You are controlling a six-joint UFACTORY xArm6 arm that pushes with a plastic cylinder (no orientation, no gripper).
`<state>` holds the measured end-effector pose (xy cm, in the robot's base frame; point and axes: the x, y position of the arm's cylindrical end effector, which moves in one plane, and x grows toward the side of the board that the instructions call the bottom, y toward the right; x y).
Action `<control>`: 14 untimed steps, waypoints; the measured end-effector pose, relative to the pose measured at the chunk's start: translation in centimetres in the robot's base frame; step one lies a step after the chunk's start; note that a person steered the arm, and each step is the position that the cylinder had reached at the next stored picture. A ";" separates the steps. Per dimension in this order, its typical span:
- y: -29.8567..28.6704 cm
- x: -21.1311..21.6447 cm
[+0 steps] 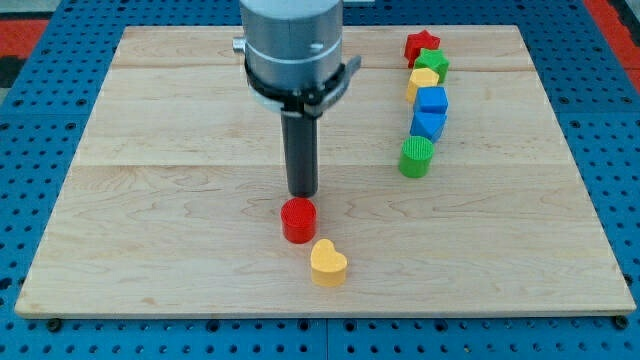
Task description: Push the yellow heart with the green circle to the bottom center of the board
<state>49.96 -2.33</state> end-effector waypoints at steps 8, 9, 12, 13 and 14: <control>6.9 -4.7; 0.7 -4.6; -9.1 -4.1; -8.8 -7.3; -6.6 -6.8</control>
<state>43.14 -8.96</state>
